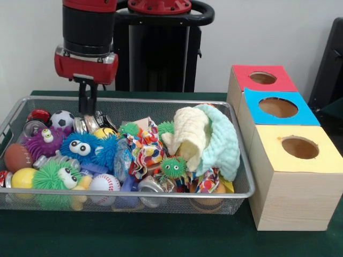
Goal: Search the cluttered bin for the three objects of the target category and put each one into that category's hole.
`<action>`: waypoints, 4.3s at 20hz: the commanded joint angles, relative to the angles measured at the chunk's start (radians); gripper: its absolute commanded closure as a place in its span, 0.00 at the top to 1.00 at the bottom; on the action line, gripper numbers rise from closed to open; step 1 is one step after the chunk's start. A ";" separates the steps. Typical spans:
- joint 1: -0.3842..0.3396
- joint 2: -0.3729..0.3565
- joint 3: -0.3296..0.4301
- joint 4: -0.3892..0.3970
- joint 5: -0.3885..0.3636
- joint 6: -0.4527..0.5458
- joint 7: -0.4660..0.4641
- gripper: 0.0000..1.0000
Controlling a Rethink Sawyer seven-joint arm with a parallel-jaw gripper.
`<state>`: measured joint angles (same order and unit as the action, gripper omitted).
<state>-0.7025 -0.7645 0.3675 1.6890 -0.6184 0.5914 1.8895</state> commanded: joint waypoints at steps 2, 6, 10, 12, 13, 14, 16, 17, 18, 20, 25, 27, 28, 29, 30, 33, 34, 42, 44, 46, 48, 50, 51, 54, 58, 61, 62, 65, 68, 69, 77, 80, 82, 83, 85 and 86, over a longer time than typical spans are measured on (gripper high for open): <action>-0.017 0.109 -0.020 -0.043 -0.087 -0.180 0.024 0.00; -0.034 0.127 -0.003 -0.049 -0.084 -0.219 0.000 0.00; -0.050 0.148 0.014 -0.057 -0.073 -0.244 -0.034 1.00; -0.059 0.151 0.023 -0.053 -0.076 -0.257 -0.040 1.00; -0.059 0.154 0.024 -0.054 -0.075 -0.260 -0.042 1.00; -0.065 0.158 0.030 -0.055 -0.078 -0.268 -0.048 1.00; -0.068 0.164 0.034 -0.060 -0.081 -0.276 -0.053 1.00; -0.068 0.166 0.035 -0.062 -0.082 -0.277 -0.053 1.00; -0.069 0.167 0.036 -0.065 -0.085 -0.280 -0.054 1.00; -0.072 0.171 0.036 -0.074 -0.092 -0.283 -0.059 1.00; -0.068 0.190 0.027 -0.108 -0.110 -0.292 -0.057 1.00; -0.060 0.199 0.012 -0.132 -0.121 -0.298 -0.046 1.00; -0.058 0.206 0.009 -0.141 -0.128 -0.311 -0.038 1.00; -0.055 0.213 0.006 -0.149 -0.135 -0.324 -0.031 1.00; -0.052 0.227 0.002 -0.165 -0.144 -0.345 -0.023 1.00; -0.046 0.252 -0.007 -0.203 -0.162 -0.375 -0.010 1.00; -0.043 0.260 -0.013 -0.218 -0.170 -0.385 -0.008 1.00; -0.040 0.318 -0.049 -0.281 -0.208 -0.431 -0.001 1.00; -0.049 0.337 -0.039 -0.282 -0.208 -0.439 -0.003 1.00; -0.055 0.359 -0.029 -0.282 -0.209 -0.444 -0.005 1.00; -0.052 0.386 -0.043 -0.289 -0.198 -0.404 -0.011 1.00; -0.052 0.392 -0.050 -0.282 -0.184 -0.348 -0.029 1.00; -0.052 0.393 -0.053 -0.275 -0.173 -0.312 -0.040 1.00; -0.051 0.398 -0.058 -0.262 -0.146 -0.229 -0.062 1.00; -0.036 0.396 -0.074 -0.260 -0.117 -0.124 -0.089 1.00; -0.007 0.388 -0.107 -0.275 -0.109 -0.074 -0.082 1.00; -0.003 0.385 -0.111 -0.278 -0.107 -0.070 -0.079 1.00; -0.008 0.383 -0.105 -0.276 -0.093 -0.057 -0.088 1.00; -0.015 0.384 -0.096 -0.256 -0.078 -0.047 -0.090 1.00; -0.019 0.388 -0.090 -0.252 -0.073 -0.039 -0.098 1.00; -0.024 0.408 -0.094 -0.189 -0.040 -0.005 -0.094 1.00; -0.031 0.407 -0.097 -0.157 -0.038 -0.032 -0.087 1.00; -0.032 0.411 -0.096 -0.149 -0.050 -0.050 -0.100 1.00; -0.032 0.412 -0.097 -0.146 -0.055 -0.062 -0.099 1.00; -0.041 0.419 -0.091 -0.137 -0.068 -0.097 -0.100 1.00; -0.063 0.421 -0.071 -0.125 -0.074 -0.121 -0.117 1.00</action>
<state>-0.7133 -0.4647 0.3149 1.3928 -0.6471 0.3436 1.8895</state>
